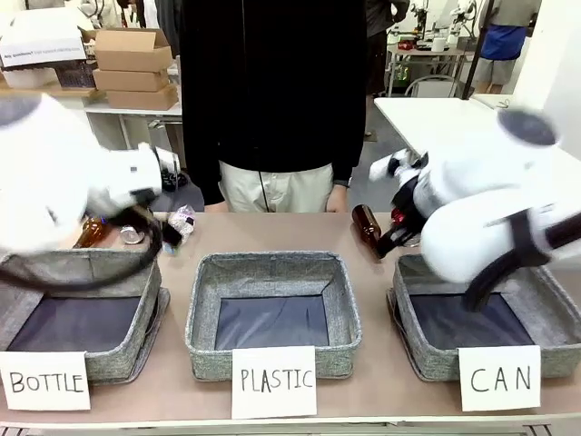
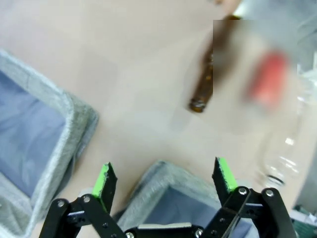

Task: Sort the can waste into the basket.
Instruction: Pick up the can waste from the table and place it in the right Fabric basket.

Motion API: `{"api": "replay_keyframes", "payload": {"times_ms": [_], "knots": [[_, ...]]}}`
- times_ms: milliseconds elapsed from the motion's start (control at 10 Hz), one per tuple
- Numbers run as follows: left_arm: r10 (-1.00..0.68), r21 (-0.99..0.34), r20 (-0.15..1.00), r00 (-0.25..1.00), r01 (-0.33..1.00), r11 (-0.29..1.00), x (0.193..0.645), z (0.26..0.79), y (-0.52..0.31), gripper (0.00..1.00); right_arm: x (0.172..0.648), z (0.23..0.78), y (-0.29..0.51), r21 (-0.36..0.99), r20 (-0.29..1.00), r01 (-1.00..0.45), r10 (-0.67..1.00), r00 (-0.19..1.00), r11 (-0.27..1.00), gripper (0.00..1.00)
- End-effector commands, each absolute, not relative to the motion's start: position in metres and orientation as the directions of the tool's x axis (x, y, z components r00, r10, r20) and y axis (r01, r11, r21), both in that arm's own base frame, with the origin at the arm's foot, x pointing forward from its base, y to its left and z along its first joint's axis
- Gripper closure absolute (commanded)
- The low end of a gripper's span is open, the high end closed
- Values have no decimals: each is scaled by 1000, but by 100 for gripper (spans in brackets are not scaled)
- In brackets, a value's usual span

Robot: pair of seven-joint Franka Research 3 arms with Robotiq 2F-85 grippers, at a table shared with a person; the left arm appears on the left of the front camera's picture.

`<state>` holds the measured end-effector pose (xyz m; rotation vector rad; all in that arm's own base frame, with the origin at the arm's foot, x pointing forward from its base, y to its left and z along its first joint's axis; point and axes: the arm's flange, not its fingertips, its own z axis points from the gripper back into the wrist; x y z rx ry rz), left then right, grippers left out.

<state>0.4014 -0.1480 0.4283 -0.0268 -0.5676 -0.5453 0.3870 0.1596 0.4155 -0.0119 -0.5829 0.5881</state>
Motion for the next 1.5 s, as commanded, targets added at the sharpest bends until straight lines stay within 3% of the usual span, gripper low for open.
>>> {"api": "replay_keyframes", "payload": {"times_ms": [0, 100, 200, 300, 400, 500, 600, 700, 800, 900, 1000, 1100, 1200, 1400], "knots": [[-392, 92, 568, 724, 418, 904, 341, 555, -143, 0, 297, 512, 142, -175, 534, -495, 505, 678, 851, 0], [-465, 162, 550, 694, 457, 874, 307, 578, -136, 0, 251, 532, 125, -165, 565, -512, 506, 652, 843, 0], [-537, 107, 540, 648, 581, 807, 280, 579, -131, 0, 217, 539, 114, -140, 589, -537, 506, 630, 832, 0], [-570, 48, 496, 654, 635, 771, 268, 562, -131, 0, 192, 538, 104, -151, 608, -458, 448, 655, 876, 0], [-568, -40, 484, 666, 665, 746, 275, 535, -134, 0, 293, 555, 146, -176, 570, -503, 504, 649, 846, 0], [-515, 111, 541, 665, 550, 828, 269, 592, -137, 0, 293, 555, 146, -176, 570, -503, 504, 649, 846, 0], [-515, 111, 541, 665, 550, 828, 269, 592, -137, 0, 238, 592, 129, -177, 598, -490, 488, 635, 854, 0], [-548, 42, 514, 660, 619, 785, 255, 570, -141, 0, 252, 583, 129, 189, 627, -618, 391, 674, 763, 0], [-485, -383, 540, 688, 714, 586, 263, 565, -118, 0, 261, 585, 111, 764, 579, -591, 128, 805, 259, 0], [-320, -734, 569, 758, 643, 220, 274, 554, -87, 0, 271, 582, 95, 947, 315, -299, -162, 935, 118, 0], [-125, -855, 476, 871, 491, 169, 289, 537, -59, 0, 273, 576, 77, 975, 191, -213, -261, 946, -62, 0], [65, -927, 373, 925, 370, 55, 301, 523, -34, 0, 276, 566, 65, 981, 90, -139, -322, 943, -135, 0], [237, -946, 303, 923, 322, -42, 306, 509, -6, 0, 277, 555, 57, 981, 12, -78, -349, 937, -175, 0], [396, -927, 303, 866, 365, -89, 300, 498, 10, 0, 282, 531, 41, 983, -55, -28, -433, 900, -182, 0]]}}
